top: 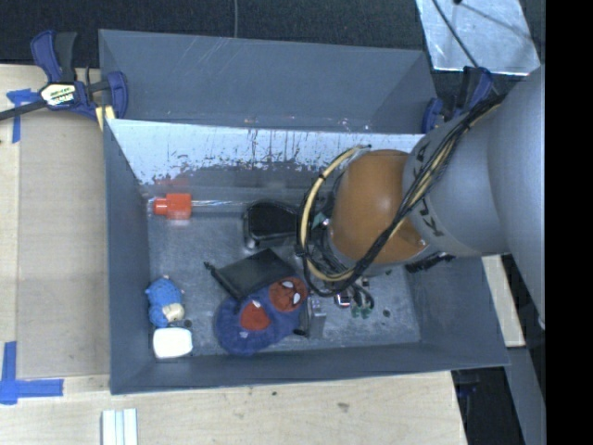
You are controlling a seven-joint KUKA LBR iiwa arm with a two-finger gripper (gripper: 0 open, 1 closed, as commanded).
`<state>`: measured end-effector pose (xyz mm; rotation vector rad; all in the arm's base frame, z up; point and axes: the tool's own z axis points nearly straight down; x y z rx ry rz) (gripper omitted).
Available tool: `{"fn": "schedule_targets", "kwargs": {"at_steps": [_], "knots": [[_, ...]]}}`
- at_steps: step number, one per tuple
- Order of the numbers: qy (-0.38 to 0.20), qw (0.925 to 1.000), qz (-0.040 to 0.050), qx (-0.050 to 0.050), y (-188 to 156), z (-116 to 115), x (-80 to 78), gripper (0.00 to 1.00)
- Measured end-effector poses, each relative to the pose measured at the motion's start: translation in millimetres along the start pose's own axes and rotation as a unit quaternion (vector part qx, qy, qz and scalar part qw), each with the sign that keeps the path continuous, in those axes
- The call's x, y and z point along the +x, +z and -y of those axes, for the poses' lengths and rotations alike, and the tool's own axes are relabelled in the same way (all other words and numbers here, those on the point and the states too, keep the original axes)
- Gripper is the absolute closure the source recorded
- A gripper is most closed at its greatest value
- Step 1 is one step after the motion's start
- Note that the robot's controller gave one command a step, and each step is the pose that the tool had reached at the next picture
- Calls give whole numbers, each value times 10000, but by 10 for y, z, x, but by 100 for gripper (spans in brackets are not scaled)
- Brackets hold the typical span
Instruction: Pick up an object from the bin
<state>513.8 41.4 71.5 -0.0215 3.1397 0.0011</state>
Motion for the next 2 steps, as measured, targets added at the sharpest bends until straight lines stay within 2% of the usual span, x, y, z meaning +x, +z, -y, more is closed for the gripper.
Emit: {"fn": "schedule_targets", "kwargs": {"at_steps": [1, 2], "knots": [[13, 10000, 11, 0, -14, 19, -7, 100], [-44, 10000, 52, 1, -1299, 35, -64, 100]]}}
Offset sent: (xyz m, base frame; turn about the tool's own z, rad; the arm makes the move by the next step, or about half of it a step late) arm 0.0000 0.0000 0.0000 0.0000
